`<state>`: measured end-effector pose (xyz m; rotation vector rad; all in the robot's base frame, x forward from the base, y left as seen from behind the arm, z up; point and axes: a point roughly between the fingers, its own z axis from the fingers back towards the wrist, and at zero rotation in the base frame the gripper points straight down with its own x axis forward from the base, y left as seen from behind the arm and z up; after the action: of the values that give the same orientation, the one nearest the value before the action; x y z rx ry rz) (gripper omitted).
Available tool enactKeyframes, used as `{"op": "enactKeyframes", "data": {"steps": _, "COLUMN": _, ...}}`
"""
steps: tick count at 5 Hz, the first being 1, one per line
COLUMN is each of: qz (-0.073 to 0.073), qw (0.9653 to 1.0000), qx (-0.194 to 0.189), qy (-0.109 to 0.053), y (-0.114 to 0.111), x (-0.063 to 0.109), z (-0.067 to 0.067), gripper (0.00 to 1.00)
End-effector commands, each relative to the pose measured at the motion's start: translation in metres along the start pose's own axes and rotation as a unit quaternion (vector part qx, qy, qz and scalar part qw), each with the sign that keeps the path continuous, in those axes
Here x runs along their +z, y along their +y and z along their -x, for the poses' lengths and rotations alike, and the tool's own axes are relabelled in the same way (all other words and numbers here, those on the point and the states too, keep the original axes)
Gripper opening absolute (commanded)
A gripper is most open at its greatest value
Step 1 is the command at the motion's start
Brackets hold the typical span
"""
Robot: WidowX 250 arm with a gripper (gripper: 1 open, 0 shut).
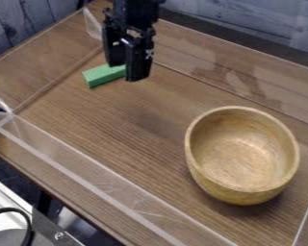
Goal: Put the green block in the brown bowl
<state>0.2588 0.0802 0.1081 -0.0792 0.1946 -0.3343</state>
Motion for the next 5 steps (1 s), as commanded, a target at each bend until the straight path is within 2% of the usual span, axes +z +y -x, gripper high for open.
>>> {"op": "enactKeyframes", "data": {"steps": 1, "qz": -0.04, "qw": 0.9979, "qx": -0.029, "qy": -0.043, "y": 0.01, "x": 0.02, "z": -0.01, "gripper": 1.0}}
{"op": "enactKeyframes", "data": {"steps": 3, "qz": -0.081, "qw": 0.9925, "qx": -0.069, "qy": -0.06, "y": 0.037, "x": 0.012, "z": -0.014, "gripper": 1.0}}
{"op": "enactKeyframes", "data": {"steps": 5, "qz": -0.065, "qw": 0.9962, "qx": -0.019, "qy": -0.056, "y": 0.057, "x": 0.001, "z": -0.013, "gripper": 1.0}}
